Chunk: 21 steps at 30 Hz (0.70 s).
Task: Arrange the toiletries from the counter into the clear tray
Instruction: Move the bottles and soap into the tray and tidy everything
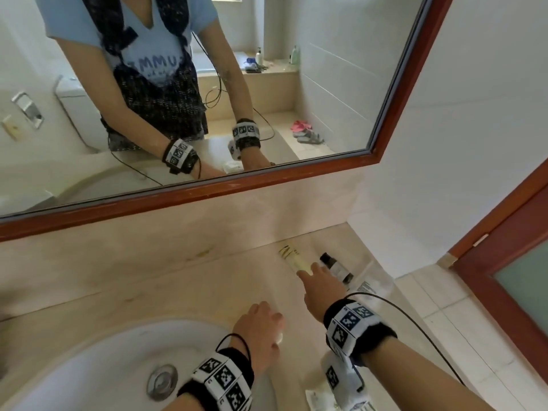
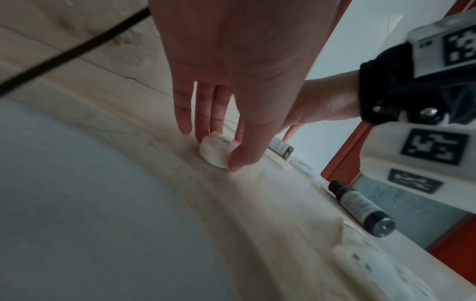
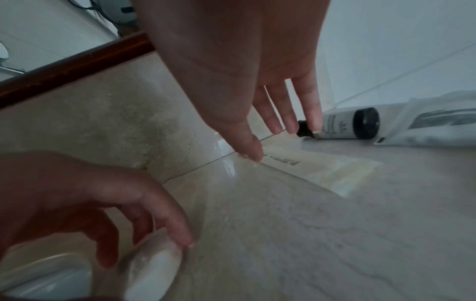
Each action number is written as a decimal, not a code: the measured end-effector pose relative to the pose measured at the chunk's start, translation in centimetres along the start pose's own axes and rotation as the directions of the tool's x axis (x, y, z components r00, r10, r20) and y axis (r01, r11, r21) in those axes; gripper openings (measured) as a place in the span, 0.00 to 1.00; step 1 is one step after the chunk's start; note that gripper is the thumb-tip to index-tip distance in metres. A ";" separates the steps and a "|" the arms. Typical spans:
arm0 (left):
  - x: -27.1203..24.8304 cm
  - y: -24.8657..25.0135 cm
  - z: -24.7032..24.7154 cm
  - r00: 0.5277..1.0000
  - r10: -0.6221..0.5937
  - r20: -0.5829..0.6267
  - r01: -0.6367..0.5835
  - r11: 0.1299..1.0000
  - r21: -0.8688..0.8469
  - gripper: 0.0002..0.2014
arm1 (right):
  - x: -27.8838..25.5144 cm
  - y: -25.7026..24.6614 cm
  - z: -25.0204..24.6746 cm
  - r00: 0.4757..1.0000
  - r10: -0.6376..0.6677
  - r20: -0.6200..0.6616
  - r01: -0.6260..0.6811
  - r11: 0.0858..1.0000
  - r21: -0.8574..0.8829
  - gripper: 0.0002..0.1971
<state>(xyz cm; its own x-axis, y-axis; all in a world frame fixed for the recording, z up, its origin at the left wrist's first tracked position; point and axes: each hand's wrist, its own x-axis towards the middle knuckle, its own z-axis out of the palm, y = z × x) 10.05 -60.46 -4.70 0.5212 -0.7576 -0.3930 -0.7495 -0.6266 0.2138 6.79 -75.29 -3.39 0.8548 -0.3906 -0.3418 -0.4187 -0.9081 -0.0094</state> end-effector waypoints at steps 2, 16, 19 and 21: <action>0.3 -0.8 -0.1 0.999 -0.027 -0.017 0.027 0.999 -0.024 0.17 | 1.3 -0.6 -0.2 0.999 0.024 0.023 -0.024 1.000 -0.012 0.27; -0.7 -4.5 0.2 0.994 -0.098 -0.048 0.093 0.990 -0.109 0.18 | 3.1 -2.1 0.3 0.974 0.211 0.080 -0.216 0.974 0.073 0.31; -1.5 -4.9 0.0 0.991 -0.112 -0.074 0.102 0.987 -0.125 0.18 | 2.8 -2.6 0.2 0.962 0.229 0.151 -0.239 0.970 0.053 0.32; -2.3 -5.3 -0.2 0.987 -0.128 -0.095 0.114 0.983 -0.141 0.19 | 2.3 -3.4 0.3 0.958 0.225 0.177 -0.237 0.971 0.044 0.33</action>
<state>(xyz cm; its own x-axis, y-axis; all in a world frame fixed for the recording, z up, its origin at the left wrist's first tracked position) 12.90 -55.49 -4.76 0.6490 -0.6853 -0.3304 -0.6202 -0.7281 0.2920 10.07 -73.03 -4.41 0.6700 -0.5520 -0.4963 -0.6221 -0.7823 0.0303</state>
